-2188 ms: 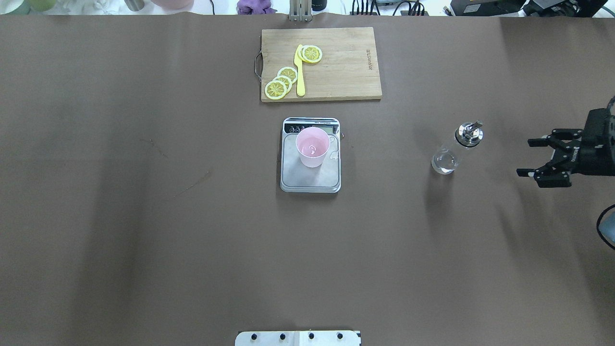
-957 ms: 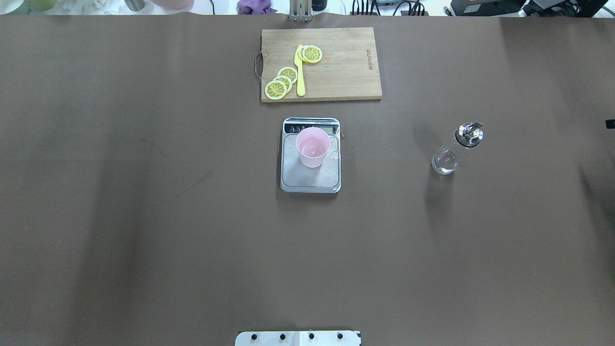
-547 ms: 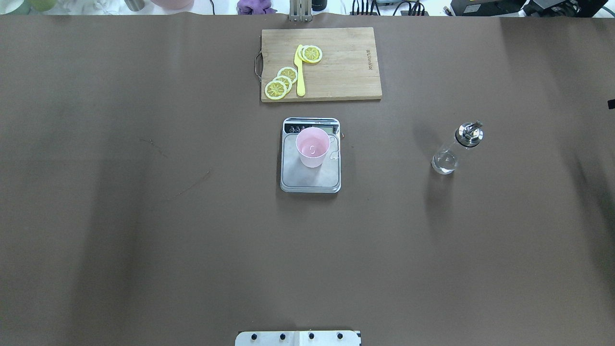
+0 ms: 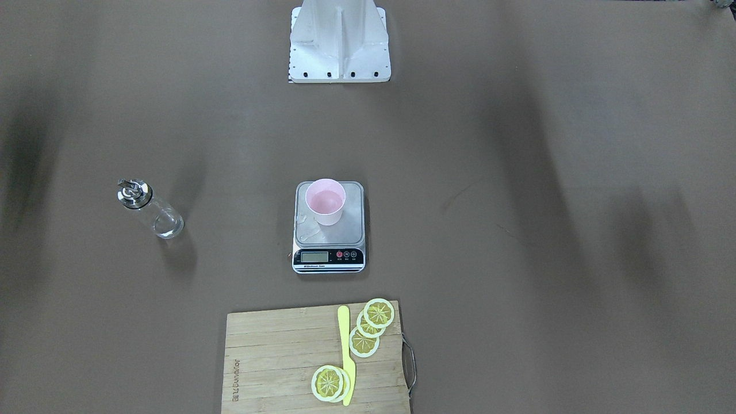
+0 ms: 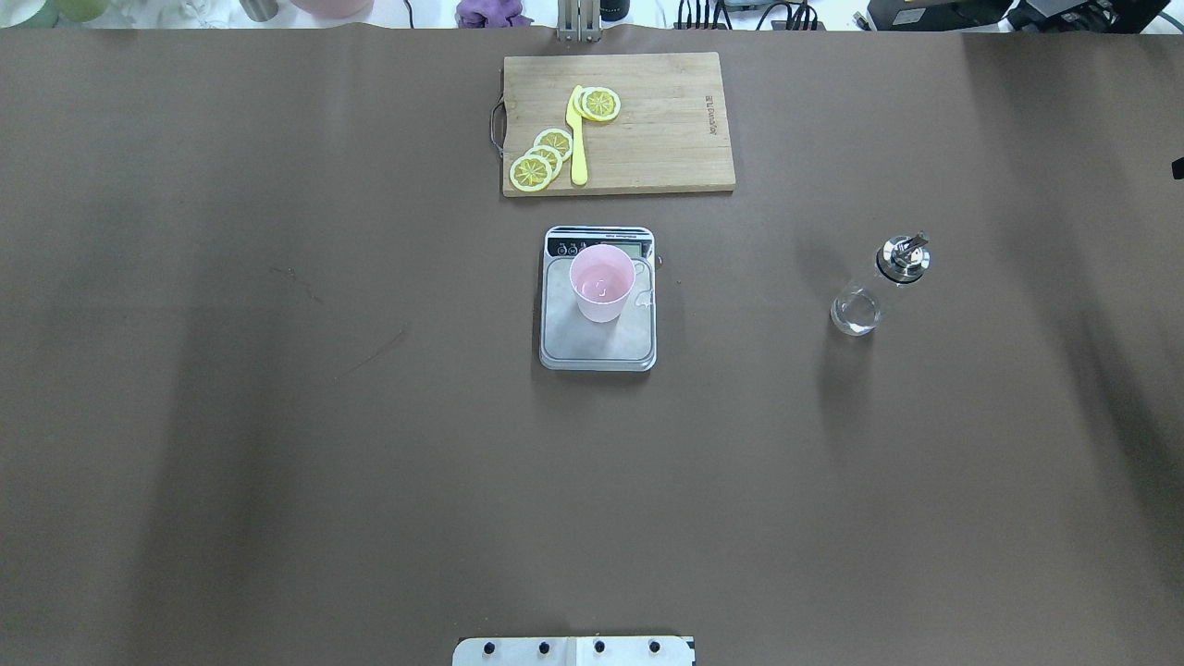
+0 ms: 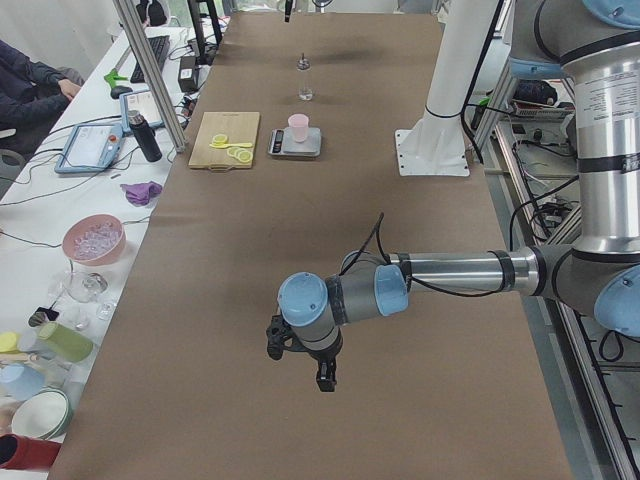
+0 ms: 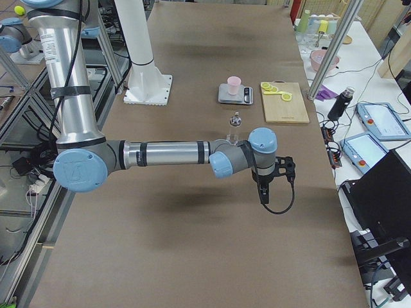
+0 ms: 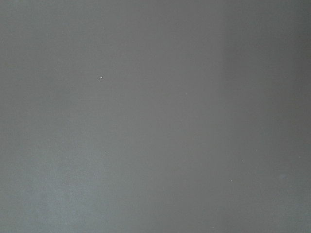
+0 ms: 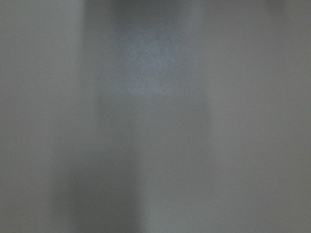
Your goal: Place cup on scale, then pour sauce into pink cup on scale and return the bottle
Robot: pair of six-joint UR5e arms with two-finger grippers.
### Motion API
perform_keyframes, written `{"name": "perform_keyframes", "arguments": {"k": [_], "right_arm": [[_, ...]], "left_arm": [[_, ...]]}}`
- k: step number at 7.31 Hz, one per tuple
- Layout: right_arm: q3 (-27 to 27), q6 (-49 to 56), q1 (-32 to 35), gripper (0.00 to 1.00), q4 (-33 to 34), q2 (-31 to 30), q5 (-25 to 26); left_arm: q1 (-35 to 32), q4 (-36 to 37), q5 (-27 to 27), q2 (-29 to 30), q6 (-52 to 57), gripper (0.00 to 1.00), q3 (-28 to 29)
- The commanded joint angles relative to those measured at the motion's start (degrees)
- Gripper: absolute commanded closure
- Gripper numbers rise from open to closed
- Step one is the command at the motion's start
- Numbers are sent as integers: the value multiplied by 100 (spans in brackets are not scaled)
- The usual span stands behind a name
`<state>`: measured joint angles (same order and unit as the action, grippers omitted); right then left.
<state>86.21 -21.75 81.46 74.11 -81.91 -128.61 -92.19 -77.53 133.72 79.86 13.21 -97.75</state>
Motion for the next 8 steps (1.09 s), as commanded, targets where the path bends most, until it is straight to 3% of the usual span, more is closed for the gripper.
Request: {"name": "perform_keyframes", "arguments": {"k": [1, 3, 6, 8], "right_arm": [[176, 13, -7, 0, 814, -70, -76], [176, 109, 1, 0, 1360, -358, 19], [194, 83, -7, 0, 1097, -782, 310], [133, 66, -7, 0, 284, -870, 285]], "left_arm": [[-1, 54, 5, 38, -11, 1, 45], [-1, -16, -12, 47, -11, 1, 72], [8, -16, -12, 100, -11, 1, 28], [8, -435, -38, 126, -11, 1, 211]]}}
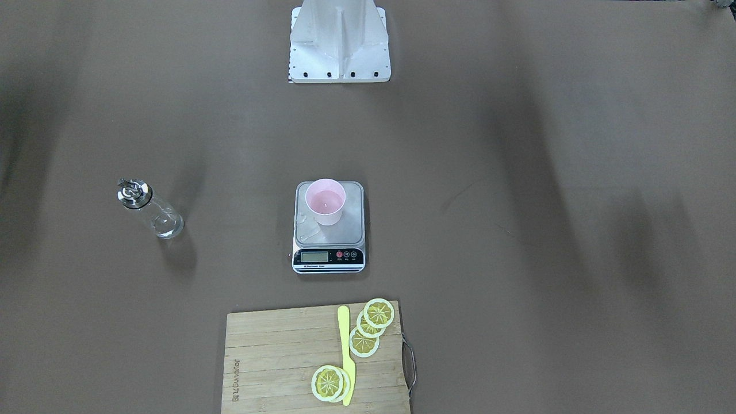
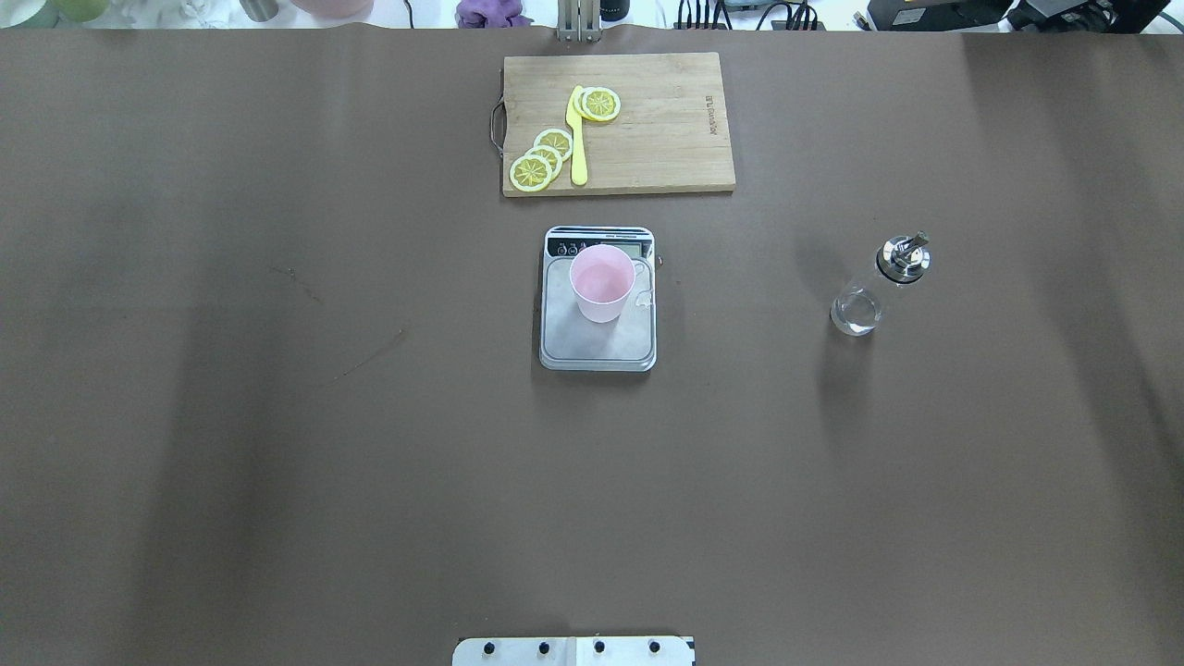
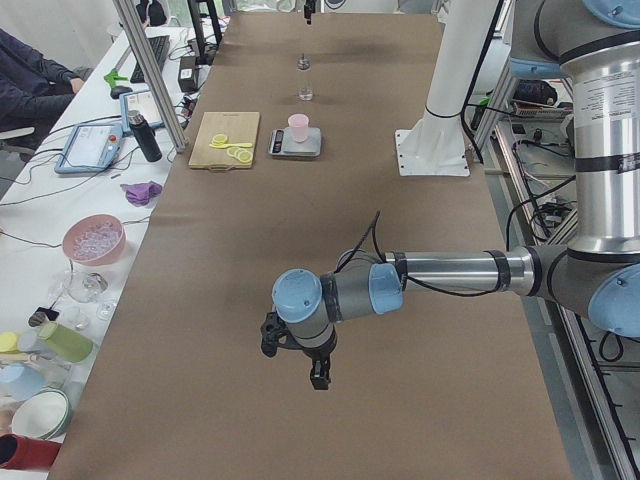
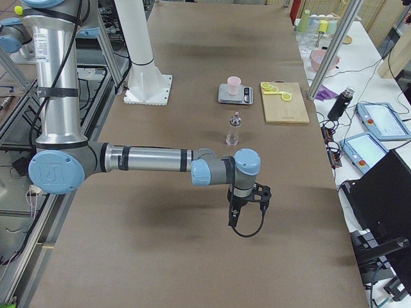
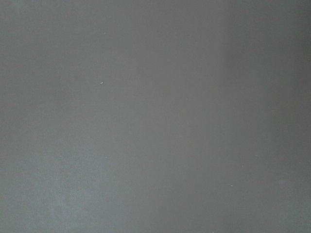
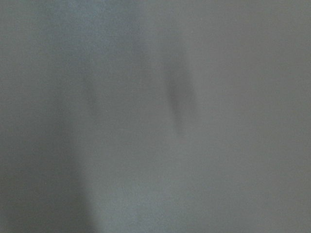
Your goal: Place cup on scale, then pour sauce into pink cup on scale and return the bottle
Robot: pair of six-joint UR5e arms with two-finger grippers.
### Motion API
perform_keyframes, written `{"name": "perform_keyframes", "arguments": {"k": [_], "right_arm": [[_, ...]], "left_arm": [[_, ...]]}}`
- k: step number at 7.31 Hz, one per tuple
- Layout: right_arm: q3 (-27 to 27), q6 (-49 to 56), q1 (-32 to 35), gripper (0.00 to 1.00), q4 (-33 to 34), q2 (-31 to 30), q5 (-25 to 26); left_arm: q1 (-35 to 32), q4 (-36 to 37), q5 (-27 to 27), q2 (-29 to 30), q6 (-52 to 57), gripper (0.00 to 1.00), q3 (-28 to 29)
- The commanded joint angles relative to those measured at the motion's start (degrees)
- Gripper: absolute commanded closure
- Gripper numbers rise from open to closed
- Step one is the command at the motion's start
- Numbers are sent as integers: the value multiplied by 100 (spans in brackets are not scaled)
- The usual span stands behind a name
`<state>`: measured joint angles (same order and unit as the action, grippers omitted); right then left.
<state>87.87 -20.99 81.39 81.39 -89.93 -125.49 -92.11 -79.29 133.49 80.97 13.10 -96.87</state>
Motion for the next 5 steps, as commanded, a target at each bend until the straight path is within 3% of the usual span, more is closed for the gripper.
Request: {"name": "perform_keyframes", "arguments": {"k": [1, 5], "right_arm": [[2, 7, 0, 0, -500, -77, -89], [-7, 7, -9, 0, -500, -217, -361]], "left_arm": [[0, -454, 2, 6, 35, 1, 290], [9, -517, 2, 138, -9, 1, 318]]}}
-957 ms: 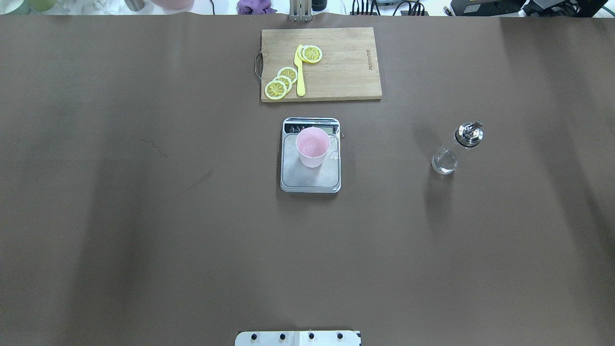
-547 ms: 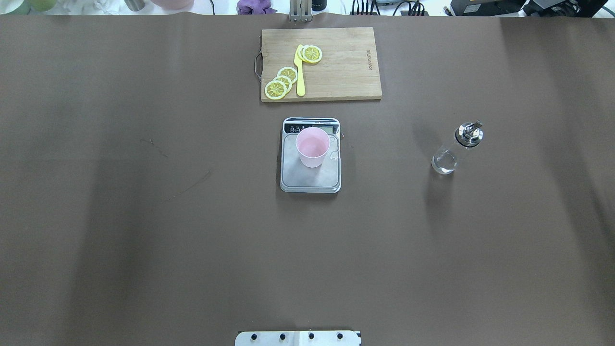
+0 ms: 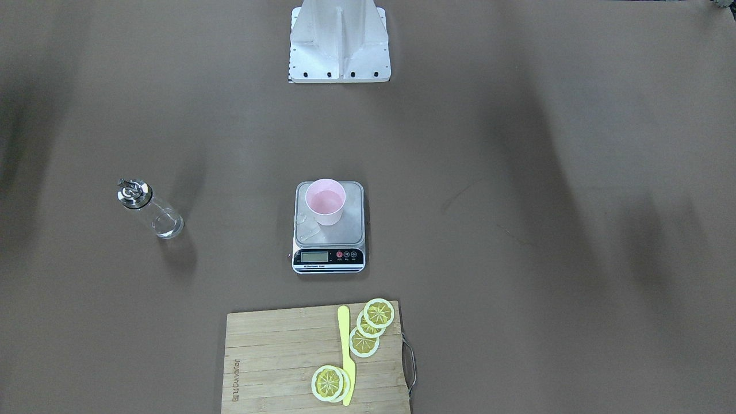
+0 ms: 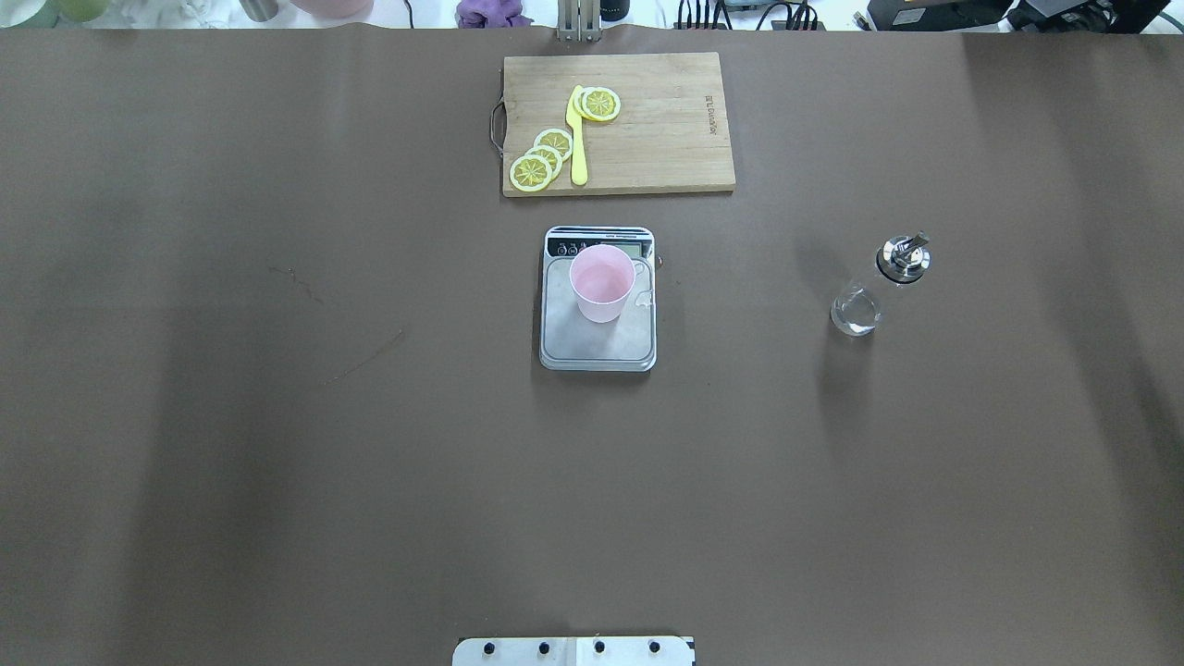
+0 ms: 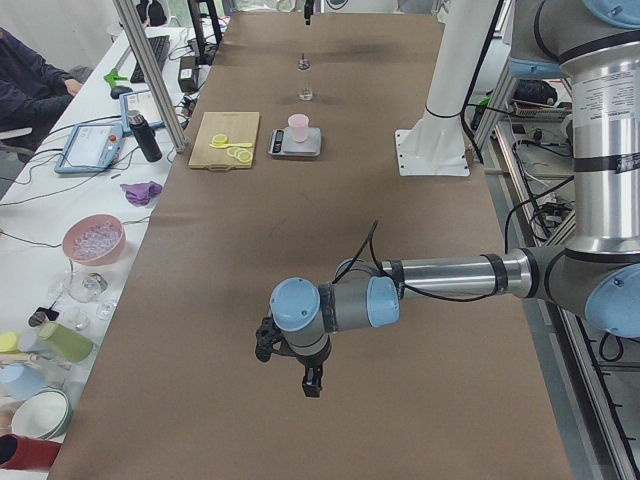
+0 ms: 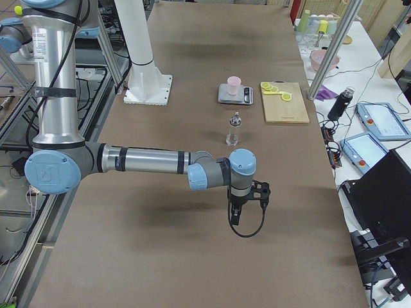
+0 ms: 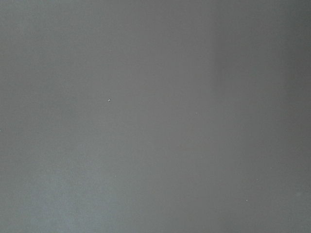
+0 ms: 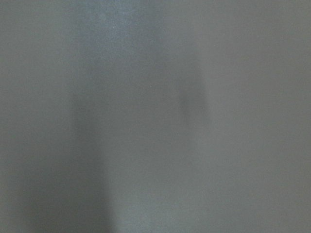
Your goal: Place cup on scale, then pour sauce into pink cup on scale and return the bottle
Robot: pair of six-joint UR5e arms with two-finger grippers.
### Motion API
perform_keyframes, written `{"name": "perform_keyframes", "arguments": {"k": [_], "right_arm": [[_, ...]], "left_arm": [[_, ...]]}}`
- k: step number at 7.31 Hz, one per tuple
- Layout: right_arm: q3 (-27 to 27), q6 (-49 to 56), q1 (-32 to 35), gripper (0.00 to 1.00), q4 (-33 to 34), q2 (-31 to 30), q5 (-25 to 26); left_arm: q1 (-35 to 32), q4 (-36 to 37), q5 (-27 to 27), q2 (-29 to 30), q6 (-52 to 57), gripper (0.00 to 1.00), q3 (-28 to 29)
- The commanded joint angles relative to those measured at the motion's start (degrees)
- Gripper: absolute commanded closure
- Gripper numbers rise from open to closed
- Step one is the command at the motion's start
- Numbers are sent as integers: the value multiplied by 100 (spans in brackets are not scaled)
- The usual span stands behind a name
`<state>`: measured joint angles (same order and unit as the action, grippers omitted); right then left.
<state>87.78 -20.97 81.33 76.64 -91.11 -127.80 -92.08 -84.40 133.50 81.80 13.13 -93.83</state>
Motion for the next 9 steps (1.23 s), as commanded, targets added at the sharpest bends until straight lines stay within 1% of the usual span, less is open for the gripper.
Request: {"name": "perform_keyframes", "arguments": {"k": [1, 3, 9], "right_arm": [[19, 23, -3, 0, -27, -100, -140], [55, 23, -99, 0, -18, -48, -140], [143, 32, -100, 0, -18, -92, -149]], "left_arm": [[6, 2, 0, 64, -12, 1, 14], [6, 11, 0, 64, -12, 1, 14], [6, 11, 0, 55, -3, 1, -4]]}}
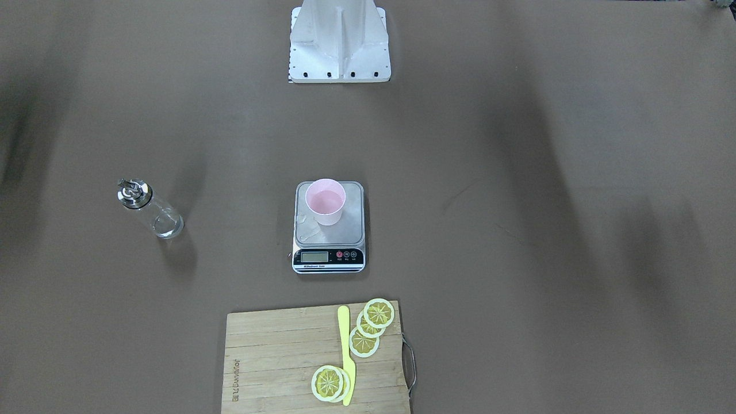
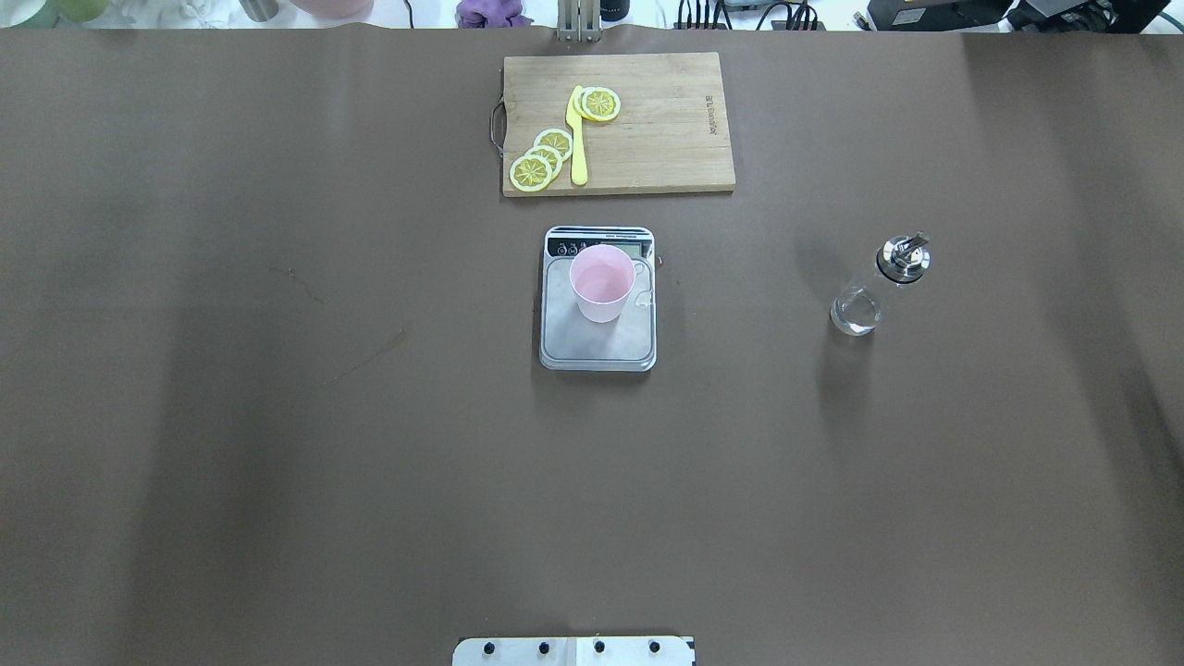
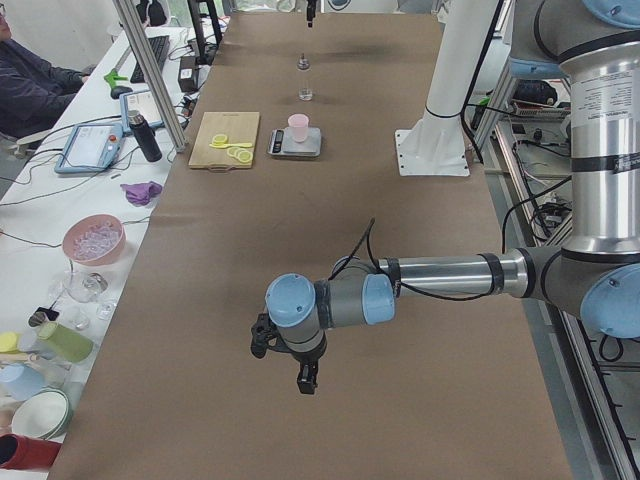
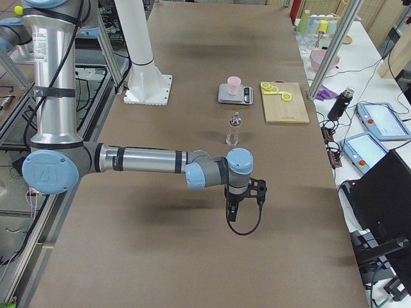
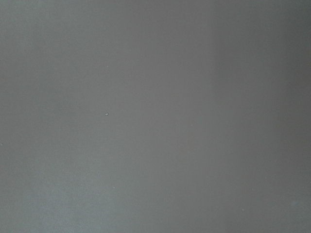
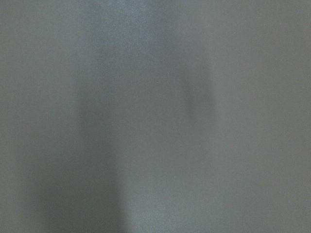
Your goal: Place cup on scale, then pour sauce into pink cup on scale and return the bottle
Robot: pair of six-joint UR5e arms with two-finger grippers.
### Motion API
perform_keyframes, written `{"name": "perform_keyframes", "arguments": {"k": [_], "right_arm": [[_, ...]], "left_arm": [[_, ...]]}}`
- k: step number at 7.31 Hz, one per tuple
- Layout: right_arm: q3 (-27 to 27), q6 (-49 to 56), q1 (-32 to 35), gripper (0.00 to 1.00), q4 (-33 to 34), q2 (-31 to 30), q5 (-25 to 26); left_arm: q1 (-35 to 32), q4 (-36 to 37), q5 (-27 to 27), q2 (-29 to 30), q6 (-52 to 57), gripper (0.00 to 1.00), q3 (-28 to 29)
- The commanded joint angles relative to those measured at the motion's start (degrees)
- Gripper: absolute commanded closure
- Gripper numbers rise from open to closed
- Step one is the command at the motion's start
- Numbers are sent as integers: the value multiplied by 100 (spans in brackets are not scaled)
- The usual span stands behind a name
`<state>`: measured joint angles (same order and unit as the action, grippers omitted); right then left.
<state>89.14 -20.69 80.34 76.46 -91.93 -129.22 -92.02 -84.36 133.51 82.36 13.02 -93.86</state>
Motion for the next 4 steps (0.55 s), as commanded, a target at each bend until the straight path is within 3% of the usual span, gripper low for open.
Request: {"name": "perform_keyframes", "arguments": {"k": [1, 4], "right_arm": [[7, 3, 0, 0, 0, -1, -7], [51, -6, 0, 0, 0, -10, 2]], "left_arm": [[-9, 7, 0, 0, 7, 1, -1], [0, 7, 0, 0, 7, 1, -9]]}}
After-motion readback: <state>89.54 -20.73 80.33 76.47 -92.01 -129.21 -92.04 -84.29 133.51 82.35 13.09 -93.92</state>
